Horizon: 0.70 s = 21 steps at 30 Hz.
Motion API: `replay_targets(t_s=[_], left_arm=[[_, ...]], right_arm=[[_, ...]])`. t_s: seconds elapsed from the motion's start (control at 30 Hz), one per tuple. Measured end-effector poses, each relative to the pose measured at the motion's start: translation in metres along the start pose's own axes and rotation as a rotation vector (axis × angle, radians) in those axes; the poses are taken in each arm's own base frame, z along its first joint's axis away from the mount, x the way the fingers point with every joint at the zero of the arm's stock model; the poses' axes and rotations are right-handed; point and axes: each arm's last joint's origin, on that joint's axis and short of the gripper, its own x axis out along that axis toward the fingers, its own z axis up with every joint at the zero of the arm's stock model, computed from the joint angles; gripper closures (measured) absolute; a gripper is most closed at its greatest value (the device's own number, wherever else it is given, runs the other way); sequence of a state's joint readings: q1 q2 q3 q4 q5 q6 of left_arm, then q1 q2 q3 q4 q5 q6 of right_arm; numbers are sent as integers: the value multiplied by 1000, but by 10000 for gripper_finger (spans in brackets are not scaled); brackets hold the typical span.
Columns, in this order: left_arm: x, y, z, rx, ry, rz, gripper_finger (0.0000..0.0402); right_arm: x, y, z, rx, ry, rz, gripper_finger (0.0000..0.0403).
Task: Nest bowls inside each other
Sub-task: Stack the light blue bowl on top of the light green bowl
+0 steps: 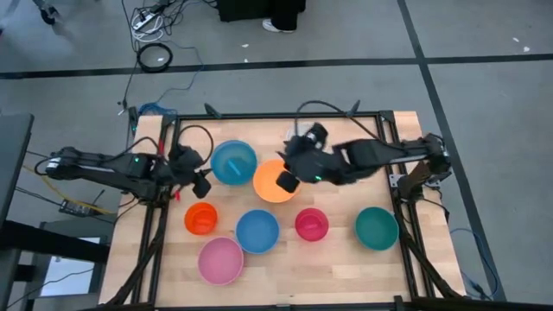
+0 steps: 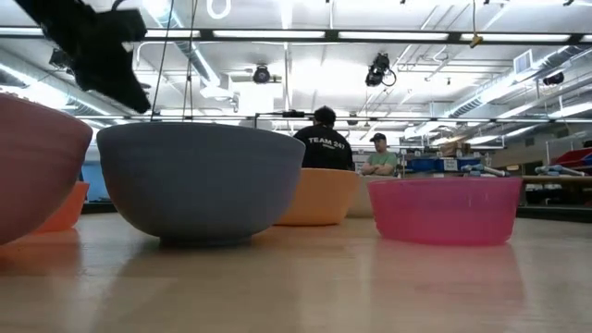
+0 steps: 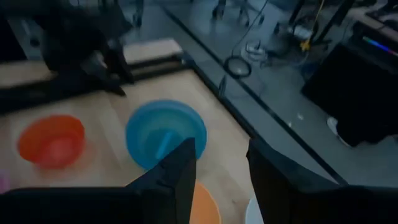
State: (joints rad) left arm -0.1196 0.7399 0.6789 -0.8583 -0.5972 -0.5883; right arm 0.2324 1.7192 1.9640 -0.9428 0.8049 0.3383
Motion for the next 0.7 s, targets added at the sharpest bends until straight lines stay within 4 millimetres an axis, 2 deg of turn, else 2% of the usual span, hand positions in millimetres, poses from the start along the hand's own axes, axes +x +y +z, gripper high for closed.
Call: replay_targets(t_s=[0.1, 0.23, 0.4, 0.7], left_arm=[[8, 1, -10, -14, 15, 42, 239], [15, 3, -20, -31, 29, 75, 239], [23, 2, -26, -27, 9, 88, 239], [33, -6, -30, 187, -38, 3, 239]], right_arm=[[-18, 5, -1, 17, -38, 1, 270], [-29, 11, -3, 13, -62, -6, 271], [-32, 14, -4, 31, -64, 1, 271], [-32, 14, -4, 31, -59, 12, 271]])
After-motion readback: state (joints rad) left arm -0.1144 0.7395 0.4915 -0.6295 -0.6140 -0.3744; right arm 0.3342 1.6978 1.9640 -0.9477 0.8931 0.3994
